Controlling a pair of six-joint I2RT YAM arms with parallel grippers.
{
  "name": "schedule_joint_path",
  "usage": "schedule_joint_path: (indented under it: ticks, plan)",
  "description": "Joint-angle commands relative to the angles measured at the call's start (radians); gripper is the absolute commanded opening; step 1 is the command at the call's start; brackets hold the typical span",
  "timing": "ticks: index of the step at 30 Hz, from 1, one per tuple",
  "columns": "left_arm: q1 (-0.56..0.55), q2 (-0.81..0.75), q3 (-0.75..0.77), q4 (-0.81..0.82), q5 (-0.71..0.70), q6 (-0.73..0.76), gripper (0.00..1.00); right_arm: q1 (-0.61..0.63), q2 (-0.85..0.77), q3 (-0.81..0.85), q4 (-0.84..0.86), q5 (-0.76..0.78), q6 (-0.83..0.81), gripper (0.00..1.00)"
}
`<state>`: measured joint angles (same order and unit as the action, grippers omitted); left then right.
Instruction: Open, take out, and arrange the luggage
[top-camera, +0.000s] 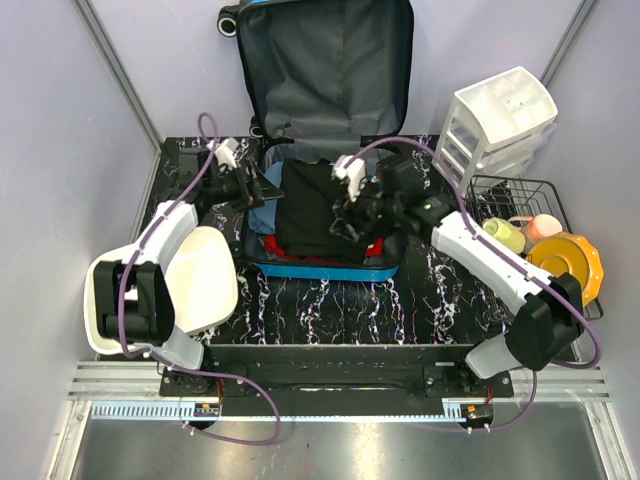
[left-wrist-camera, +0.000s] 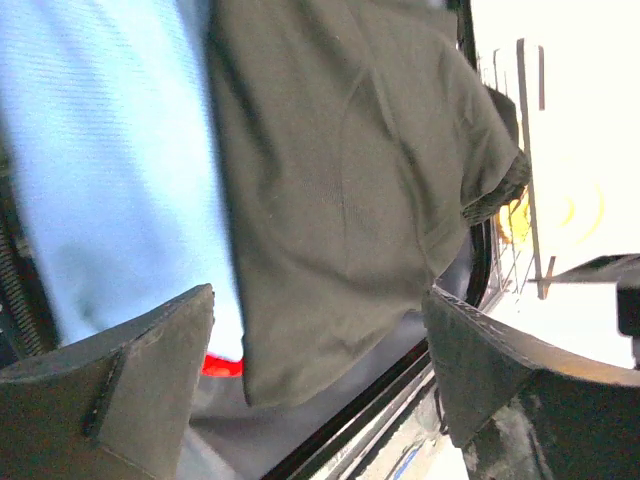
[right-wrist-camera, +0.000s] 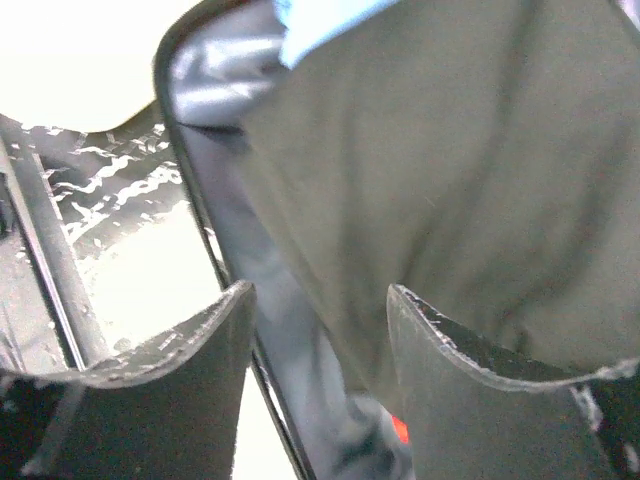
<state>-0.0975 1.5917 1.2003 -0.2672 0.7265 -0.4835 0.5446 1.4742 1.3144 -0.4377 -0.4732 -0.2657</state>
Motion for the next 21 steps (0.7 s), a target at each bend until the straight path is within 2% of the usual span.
schedule_joint_path:
  ticks: [1, 2, 6, 7, 10, 12, 16, 21]
  plan:
    - [0.085, -0.140, -0.021, 0.022, 0.022, -0.003, 0.92, 0.156, 0.026, -0.023, 0.224, 0.068, -0.073, 0.62]
    - [0.094, -0.168, -0.021, 0.004, 0.014, 0.014, 0.99, 0.176, 0.038, -0.024, 0.255, 0.088, -0.090, 0.61]
    - [0.168, -0.263, -0.050, -0.032, -0.058, 0.055, 0.99, 0.265, 0.113, -0.046, 0.326, 0.113, -0.176, 0.63]
    - [0.195, -0.283, -0.056, -0.029, -0.085, 0.075, 0.99, 0.281, 0.126, -0.046, 0.336, 0.126, -0.214, 0.68]
    - [0.225, -0.360, -0.079, -0.011, -0.159, 0.120, 0.99, 0.324, 0.179, -0.037, 0.352, 0.180, -0.263, 0.74]
    - [0.232, -0.426, -0.116, 0.028, -0.188, 0.123, 0.99, 0.343, 0.218, -0.035, 0.364, 0.223, -0.291, 0.75]
    - [0.237, -0.531, -0.145, 0.042, -0.134, 0.193, 0.99, 0.362, 0.268, -0.032, 0.408, 0.306, -0.348, 0.75]
    - [0.237, -0.550, -0.173, 0.022, -0.147, 0.168, 0.99, 0.382, 0.339, -0.037, 0.427, 0.404, -0.435, 0.75]
